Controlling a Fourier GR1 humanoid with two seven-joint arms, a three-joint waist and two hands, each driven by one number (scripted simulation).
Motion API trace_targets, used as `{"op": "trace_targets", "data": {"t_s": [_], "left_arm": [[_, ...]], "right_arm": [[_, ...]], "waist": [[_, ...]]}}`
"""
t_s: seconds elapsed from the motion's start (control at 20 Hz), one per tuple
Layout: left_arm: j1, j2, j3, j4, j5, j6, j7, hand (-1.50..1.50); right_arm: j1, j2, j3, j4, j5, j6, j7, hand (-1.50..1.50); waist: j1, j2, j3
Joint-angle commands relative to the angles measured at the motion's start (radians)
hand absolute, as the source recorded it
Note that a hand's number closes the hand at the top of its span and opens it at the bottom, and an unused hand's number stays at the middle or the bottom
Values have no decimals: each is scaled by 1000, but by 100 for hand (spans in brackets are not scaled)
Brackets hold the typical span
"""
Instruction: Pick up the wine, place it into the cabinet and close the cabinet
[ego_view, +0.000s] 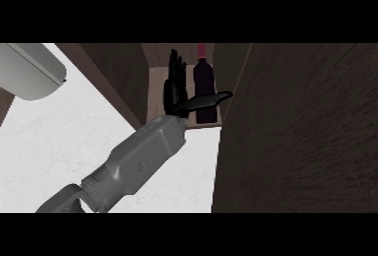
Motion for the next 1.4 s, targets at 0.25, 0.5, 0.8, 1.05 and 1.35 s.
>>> {"op": "trace_targets", "data": {"t_s": [0.25,0.5,0.8,1.05,1.35], "left_arm": [[48,0,-67,-25,3,-68,-25,-150],[120,0,-109,-151,-13,27,-74,-150],[166,0,-74,-168,-111,-3,-72,-150],[210,0,-48,-280,-159,44,-81,-150],[346,115,-68,-494,-307,47,-25,-150]], "right_arm": [[-16,8,16,-63,37,-52,69,-150],[-27,-4,-23,-25,12,-50,63,-150],[-15,20,48,-87,76,-101,128,-150],[113,-39,-45,-122,-35,-6,53,-150],[55,-14,-15,-109,29,-55,77,-150]], "waist": [[32,-8,0],[57,-15,1],[85,-22,0],[79,-21,1],[91,-23,1]]}}
